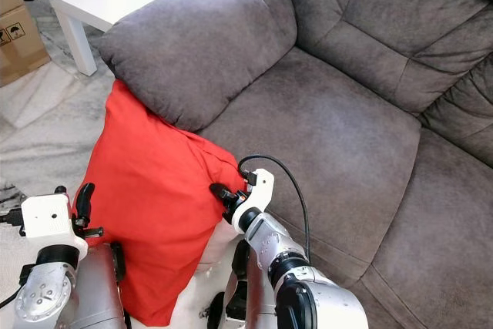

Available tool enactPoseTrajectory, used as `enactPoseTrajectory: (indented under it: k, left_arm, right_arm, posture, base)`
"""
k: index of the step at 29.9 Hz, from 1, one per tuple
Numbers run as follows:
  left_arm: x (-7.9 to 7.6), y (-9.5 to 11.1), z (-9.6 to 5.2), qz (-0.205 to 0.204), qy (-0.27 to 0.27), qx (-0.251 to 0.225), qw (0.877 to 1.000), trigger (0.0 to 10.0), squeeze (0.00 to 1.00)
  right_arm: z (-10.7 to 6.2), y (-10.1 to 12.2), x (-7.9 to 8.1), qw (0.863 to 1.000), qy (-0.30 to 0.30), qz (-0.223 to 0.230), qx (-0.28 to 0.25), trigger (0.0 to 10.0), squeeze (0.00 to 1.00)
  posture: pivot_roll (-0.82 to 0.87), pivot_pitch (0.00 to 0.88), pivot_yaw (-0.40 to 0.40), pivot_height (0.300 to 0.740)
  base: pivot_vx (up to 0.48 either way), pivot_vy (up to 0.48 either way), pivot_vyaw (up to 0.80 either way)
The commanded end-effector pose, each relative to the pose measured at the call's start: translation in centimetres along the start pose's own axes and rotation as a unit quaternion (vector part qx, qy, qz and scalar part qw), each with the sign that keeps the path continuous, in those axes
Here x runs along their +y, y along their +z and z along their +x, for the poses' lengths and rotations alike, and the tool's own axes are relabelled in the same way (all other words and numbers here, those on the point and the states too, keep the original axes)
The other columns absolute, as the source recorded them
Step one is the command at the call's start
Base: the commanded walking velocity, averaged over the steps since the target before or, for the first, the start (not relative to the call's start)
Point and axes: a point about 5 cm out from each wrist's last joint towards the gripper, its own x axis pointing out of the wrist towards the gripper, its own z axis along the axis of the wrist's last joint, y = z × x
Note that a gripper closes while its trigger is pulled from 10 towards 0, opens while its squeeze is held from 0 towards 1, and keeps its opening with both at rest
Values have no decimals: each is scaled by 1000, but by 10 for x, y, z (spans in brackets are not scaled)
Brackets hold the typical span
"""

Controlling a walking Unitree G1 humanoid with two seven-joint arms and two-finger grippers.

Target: Move the pillow to the sofa from floor

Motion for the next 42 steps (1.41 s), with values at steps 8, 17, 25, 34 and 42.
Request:
enactPoseTrajectory:
  k: [8,17,25,34,42]
  left_arm:
    - [-5,-5,2,2,-9,8,1000,10000,0]
    - [-8,-6,9,2,-22,4,1000,10000,0]
    - [-10,-3,17,14,-41,-8,999,10000,0]
    - [-13,12,23,18,-69,-35,997,10000,0]
    - [-23,20,30,10,-90,-54,994,10000,0]
  right_arm:
    - [-3,13,-4,1000,0,-12,-24,0,0]
    - [-1,22,5,995,36,-80,-41,10000,0]
    - [-14,36,-7,982,12,-162,-99,10000,0]
    - [-31,51,-15,966,4,-210,-148,10000,0]
    - [-39,59,-6,954,16,-233,-187,10000,0]
  posture:
    - [326,189,-282,556]
    - [312,129,-265,556]
    - [285,75,-241,556]
    - [275,29,-212,556]
    - [271,0,-194,556]
  base:
    - [0,0,0]
    - [0,0,0]
    - [0,0,0]
    - [0,0,0]
    - [0,0,0]
